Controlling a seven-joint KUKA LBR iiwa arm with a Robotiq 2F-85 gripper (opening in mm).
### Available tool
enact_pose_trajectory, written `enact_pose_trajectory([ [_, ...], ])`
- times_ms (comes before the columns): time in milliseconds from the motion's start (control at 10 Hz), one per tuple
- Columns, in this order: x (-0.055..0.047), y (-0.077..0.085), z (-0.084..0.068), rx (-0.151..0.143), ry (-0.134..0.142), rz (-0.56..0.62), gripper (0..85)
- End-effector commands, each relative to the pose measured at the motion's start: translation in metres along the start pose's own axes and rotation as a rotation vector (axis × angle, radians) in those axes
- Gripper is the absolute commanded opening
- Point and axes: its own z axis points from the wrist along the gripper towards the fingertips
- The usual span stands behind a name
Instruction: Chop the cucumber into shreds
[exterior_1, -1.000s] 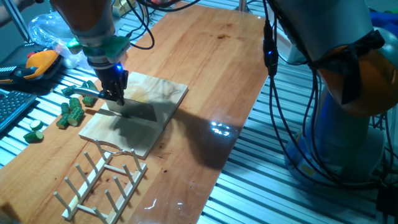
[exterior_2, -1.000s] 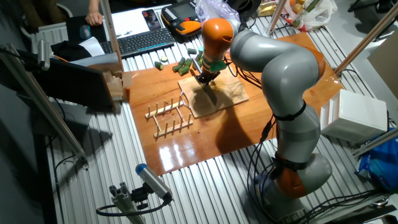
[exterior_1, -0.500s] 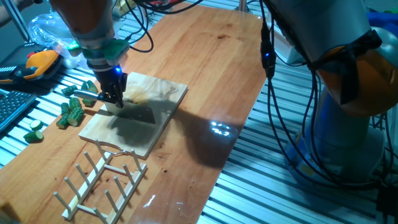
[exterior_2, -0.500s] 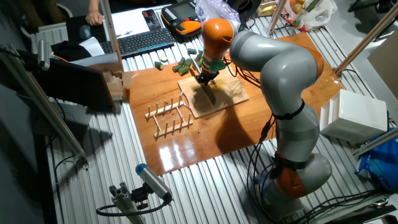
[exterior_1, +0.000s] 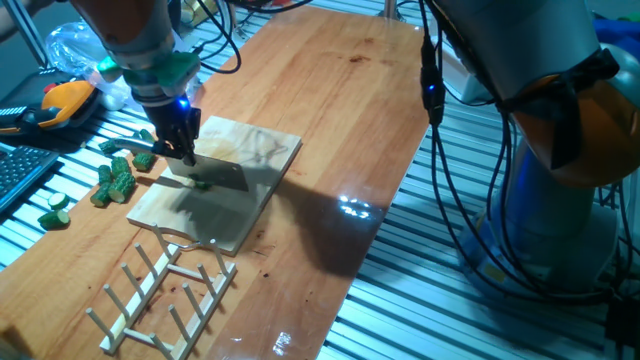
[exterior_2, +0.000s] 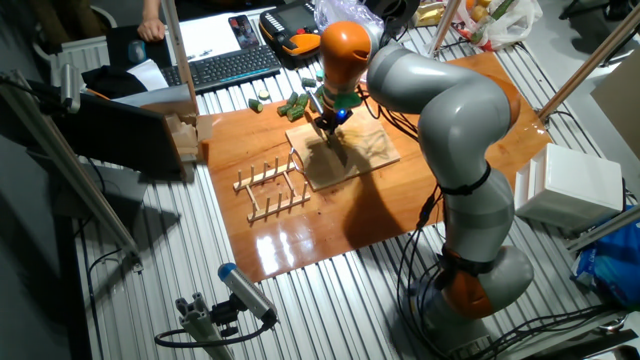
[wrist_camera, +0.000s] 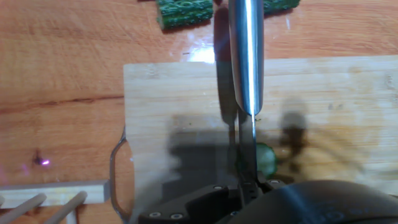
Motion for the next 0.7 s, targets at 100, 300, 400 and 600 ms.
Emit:
enact_pose_trajectory([
  [100, 0.0016, -0.0024, 0.0001, 0.000, 0.001, 0.002, 0.0],
  [300, 0.0022, -0.0031, 0.0015, -0.003, 0.003, 0.003, 0.0],
  [400, 0.0021, -0.0033, 0.0030, -0.007, 0.004, 0.003, 0.0],
  [600, 0.0012, -0.0032, 0.0064, -0.011, 0.005, 0.003, 0.0],
])
